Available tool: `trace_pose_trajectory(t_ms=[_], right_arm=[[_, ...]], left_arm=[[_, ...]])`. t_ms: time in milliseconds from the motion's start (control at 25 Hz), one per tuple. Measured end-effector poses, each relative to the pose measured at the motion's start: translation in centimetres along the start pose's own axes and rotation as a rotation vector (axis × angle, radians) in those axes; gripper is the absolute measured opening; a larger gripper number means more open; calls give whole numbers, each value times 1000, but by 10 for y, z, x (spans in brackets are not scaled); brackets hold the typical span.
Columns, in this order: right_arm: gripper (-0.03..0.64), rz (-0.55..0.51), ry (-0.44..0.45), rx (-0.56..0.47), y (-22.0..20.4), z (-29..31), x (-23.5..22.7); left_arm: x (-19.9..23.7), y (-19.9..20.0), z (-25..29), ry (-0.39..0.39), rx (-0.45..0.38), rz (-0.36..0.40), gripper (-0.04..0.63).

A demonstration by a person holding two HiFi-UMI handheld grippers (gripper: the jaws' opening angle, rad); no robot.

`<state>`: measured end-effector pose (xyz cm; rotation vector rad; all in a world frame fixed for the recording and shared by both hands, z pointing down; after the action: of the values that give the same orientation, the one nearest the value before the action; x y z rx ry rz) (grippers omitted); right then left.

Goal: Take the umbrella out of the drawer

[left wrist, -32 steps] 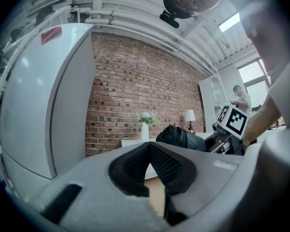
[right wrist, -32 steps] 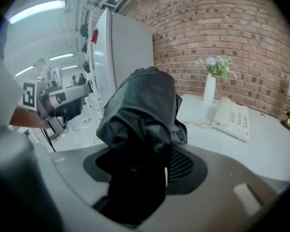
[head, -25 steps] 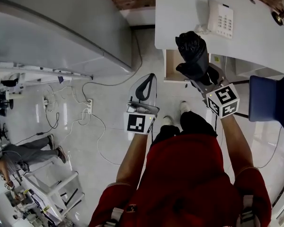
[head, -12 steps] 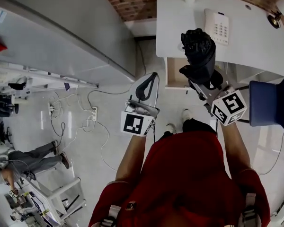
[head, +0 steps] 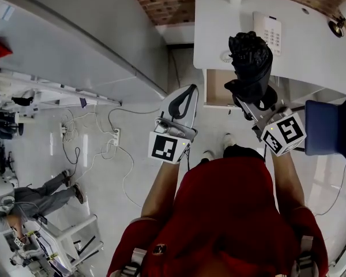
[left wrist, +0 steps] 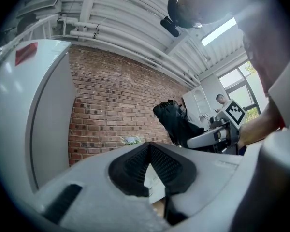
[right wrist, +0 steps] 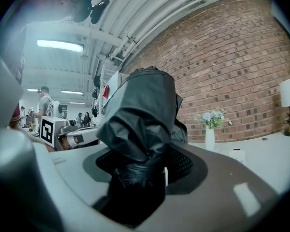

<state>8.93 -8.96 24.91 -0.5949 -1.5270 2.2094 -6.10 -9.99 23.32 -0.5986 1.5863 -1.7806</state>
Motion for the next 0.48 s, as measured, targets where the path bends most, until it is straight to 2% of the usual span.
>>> trace_pose_trajectory(t_ms=[480], right_arm=[[272, -5, 0, -2, -1, -1, 4]], left_arm=[[2, -2, -3, 9, -6, -8, 6]])
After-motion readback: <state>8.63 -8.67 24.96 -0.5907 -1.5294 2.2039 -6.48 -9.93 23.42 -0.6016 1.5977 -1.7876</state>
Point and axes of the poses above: the fingertips, and each gripper's own axes: z forward along the fingers, x to its left, y out of its top, the point moved 2 cm from there along -z, backward along the fingers, and after that the axes turned 14 degrees about x, right-handed, at the moved point
